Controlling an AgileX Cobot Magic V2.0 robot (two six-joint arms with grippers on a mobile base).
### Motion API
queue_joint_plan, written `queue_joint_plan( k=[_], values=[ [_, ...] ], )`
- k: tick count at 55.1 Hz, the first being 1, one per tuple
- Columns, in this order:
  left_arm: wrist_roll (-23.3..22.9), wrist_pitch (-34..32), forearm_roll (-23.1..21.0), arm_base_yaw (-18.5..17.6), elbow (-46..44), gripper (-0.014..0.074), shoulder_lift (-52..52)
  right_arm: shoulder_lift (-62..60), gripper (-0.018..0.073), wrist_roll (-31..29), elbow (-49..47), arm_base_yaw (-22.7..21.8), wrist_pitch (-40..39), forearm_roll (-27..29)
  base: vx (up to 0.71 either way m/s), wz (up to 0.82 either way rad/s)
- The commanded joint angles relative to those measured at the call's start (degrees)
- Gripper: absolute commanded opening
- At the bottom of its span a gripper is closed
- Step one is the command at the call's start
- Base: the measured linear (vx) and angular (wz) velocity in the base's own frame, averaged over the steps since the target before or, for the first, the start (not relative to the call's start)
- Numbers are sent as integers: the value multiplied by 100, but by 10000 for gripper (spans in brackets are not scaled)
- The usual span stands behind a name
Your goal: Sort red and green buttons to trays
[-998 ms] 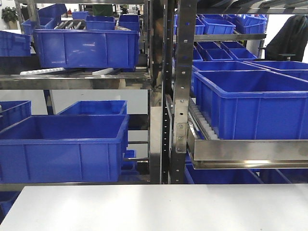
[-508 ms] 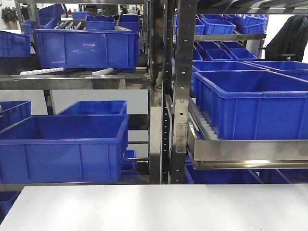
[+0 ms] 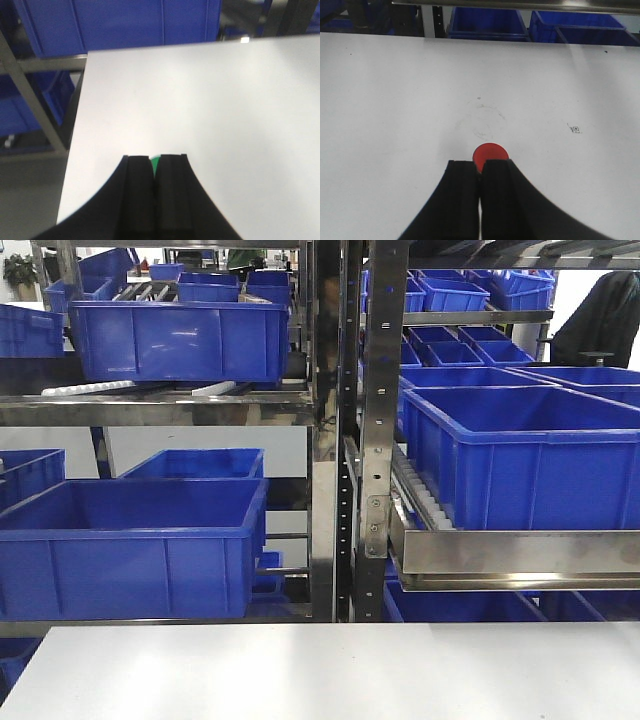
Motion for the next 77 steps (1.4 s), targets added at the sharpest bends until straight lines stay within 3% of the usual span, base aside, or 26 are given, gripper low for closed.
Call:
queue_joint_plan(
  k=[1, 18, 27, 53, 60, 66, 73, 77],
  values=[
    [-21, -308, 175, 16, -163, 213, 320, 145, 224, -12, -192, -29, -456, -43, 0, 0],
    [-41, -615, 244, 10, -163, 579, 1057, 376, 289, -12, -192, -29, -450, -48, 0, 0],
    [-85, -1436, 237, 7, -163, 693, 1595, 393, 289, -12, -192, -29, -450, -48, 0, 0],
    [-282, -3323, 243, 7, -175, 676, 3579, 393, 289, -12, -192, -29, -450, -48, 0, 0],
    [-70, -3888, 214, 17, -175, 668, 4225, 393, 289, -12, -192, -29, -450, -48, 0, 0],
    [112, -4318, -161, 17, -180, 665, 4699, 393, 289, -12, -192, -29, -450, -48, 0, 0],
    [298, -4718, -1049, 17, -180, 662, 5234, 393, 289, -12, -192, -29, -450, -48, 0, 0],
    [382, -4994, -1083, 17, -180, 659, 5482, 393, 289, -12, -192, -29, -450, -48, 0, 0]
  ],
)
